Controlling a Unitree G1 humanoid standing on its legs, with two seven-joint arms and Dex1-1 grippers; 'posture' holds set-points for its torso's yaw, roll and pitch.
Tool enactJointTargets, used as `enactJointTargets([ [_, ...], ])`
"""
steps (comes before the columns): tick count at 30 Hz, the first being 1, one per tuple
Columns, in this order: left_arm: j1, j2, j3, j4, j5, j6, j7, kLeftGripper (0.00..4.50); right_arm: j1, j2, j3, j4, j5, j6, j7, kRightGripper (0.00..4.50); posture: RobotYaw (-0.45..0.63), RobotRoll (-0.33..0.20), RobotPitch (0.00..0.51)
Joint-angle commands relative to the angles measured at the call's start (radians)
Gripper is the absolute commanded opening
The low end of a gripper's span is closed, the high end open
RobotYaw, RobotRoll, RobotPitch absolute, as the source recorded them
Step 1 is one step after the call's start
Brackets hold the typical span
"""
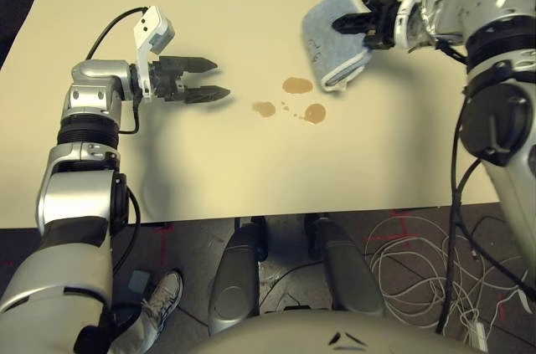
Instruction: Wipe the water off the table with a rag.
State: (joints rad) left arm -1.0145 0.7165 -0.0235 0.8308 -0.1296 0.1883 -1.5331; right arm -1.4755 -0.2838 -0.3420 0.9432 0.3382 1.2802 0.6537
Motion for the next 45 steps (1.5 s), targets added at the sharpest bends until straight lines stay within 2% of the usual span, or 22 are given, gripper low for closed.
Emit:
enactJointTargets([
  [1, 0.015, 0.018, -0.024, -0.058, -0.002, 0.028, -0.037, 4.5, 0.044, 0.088, -0.069, -0.166, 0.073, 0.165, -0.103, 0.03, -0.02, 0.0, 0.301],
  [6, 0.018, 0.013, -0.022, -0.095, -0.009, 0.044, -0.036, 4.5, 0.108, 0.249, -0.185, -0.367, 0.104, 0.324, -0.239, 0.02, -0.01, 0.0, 0.297],
  [9, 0.021, 0.007, -0.022, -0.112, -0.011, 0.054, -0.031, 4.5, 0.137, 0.321, -0.262, -0.409, 0.092, 0.334, -0.324, 0.02, -0.02, 0.0, 0.294],
  [12, 0.026, 0.0, -0.022, -0.122, -0.013, 0.059, -0.027, 4.5, 0.173, 0.374, -0.293, -0.443, 0.086, 0.334, -0.382, 0.02, -0.02, 0.0, 0.293],
  [25, 0.023, -0.024, -0.023, -0.096, -0.006, 0.046, -0.018, 4.5, 0.256, 0.432, -0.343, -0.403, 0.083, 0.188, -0.58, 0.02, -0.03, 0.0, 0.296],
  [32, 0.016, -0.032, -0.024, -0.082, -0.004, 0.041, -0.013, 4.5, 0.31, 0.378, -0.288, -0.451, 0.093, 0.19, -0.586, 0.02, -0.04, 0.0, 0.297],
  [40, 0.006, -0.031, -0.03, -0.057, 0.0, 0.031, -0.013, 4.5, 0.367, 0.184, -0.238, -0.517, 0.097, 0.283, -0.549, 0.02, -0.05, 0.0, 0.299],
  [45, 0.0, -0.035, -0.031, -0.043, 0.003, 0.022, -0.01, 4.5, 0.355, 0.091, -0.227, -0.496, 0.09, 0.28, -0.53, 0.02, -0.06, 0.0, 0.298],
])
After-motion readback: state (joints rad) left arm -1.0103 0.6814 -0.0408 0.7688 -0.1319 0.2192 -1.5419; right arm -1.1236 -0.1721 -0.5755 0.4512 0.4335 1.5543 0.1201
